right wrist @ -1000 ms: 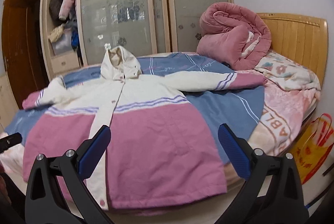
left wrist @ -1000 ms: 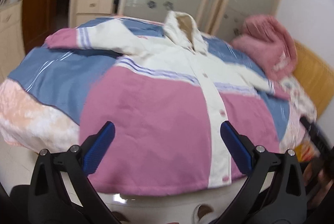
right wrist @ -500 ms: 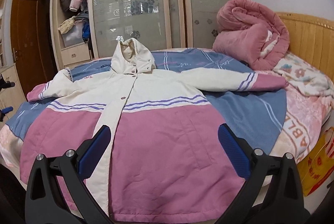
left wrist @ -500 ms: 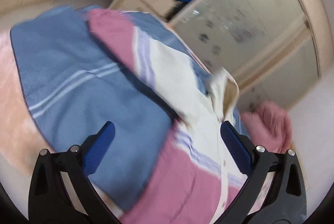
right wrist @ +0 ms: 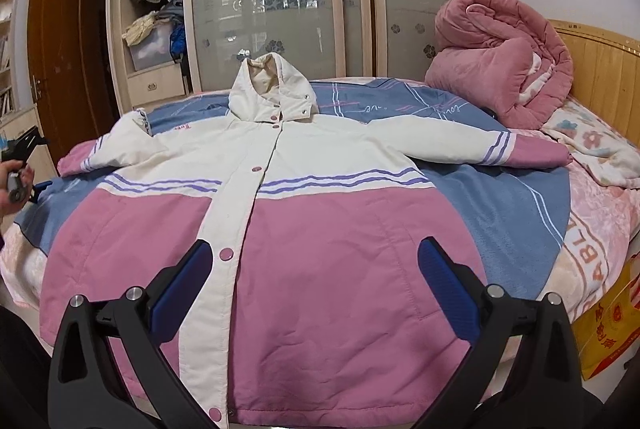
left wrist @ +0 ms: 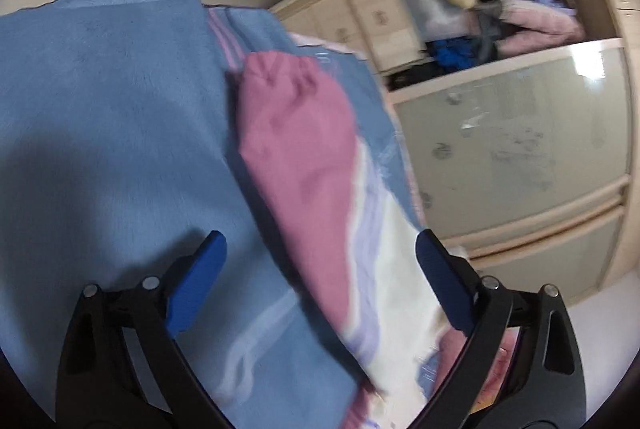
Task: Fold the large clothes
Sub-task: 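Grasp the pink sleeve cuff with the left gripper and fold it across the jacket body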
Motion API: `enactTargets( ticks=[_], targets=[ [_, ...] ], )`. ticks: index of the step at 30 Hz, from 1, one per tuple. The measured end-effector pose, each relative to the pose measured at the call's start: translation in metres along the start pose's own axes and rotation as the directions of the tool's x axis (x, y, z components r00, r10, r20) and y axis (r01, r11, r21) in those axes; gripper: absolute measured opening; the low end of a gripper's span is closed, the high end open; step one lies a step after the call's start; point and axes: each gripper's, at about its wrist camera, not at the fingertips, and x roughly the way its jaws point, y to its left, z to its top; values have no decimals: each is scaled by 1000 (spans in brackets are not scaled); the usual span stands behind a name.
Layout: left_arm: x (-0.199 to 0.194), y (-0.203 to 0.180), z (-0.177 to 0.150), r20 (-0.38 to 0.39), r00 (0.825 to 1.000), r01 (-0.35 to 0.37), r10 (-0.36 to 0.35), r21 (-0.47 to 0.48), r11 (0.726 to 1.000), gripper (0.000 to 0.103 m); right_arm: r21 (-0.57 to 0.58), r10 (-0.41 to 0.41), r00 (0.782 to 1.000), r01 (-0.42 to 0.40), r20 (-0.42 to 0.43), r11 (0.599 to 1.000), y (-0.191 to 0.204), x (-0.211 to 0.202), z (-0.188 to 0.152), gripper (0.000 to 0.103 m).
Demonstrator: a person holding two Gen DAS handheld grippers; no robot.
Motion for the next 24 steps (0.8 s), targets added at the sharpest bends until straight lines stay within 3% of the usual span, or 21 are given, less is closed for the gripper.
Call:
enactTargets(
  ticks=[3,8,10,11,12,14,17,20,22,24],
  targets=[
    [31,1,19,-19,999,-48,49,31,998,86,-9,-9,1000,9,-15,1000,2,4,-1,102],
    [60,-4,46,12,998,-68,67,68,995,75,-29,-21,999,19,-50,999,4,12,-3,102],
    [64,-6,54,27,999,-48,46,79,996,47,-31,-22,998,20,-57,999,4,13,-4,102],
    [64,-9,60,27,1000,-16,14,70,997,21,-29,-20,998,18,-60,999,4,13,-4,102],
    [62,-12,64,32,999,8,-10,70,997,12,-27,-16,998,15,-64,1000,4,13,-4,102],
    [55,-24,68,53,998,23,-29,109,994,9,-15,-1,998,0,-69,1000,3,12,-4,102],
    [30,-68,64,165,985,-87,44,262,961,7,-15,8,997,-9,-72,1000,3,10,-4,102],
    [0,-139,36,321,947,-177,22,463,869,7,-8,13,997,-14,-71,1000,1,7,-5,102],
    [-9,-213,-12,389,921,-268,-32,689,673,7,6,20,997,-19,-81,1000,-3,8,-6,102],
    [-8,-275,-75,364,926,-285,-99,847,448,7,25,29,996,-26,-89,999,-5,9,-7,102]
  ],
)
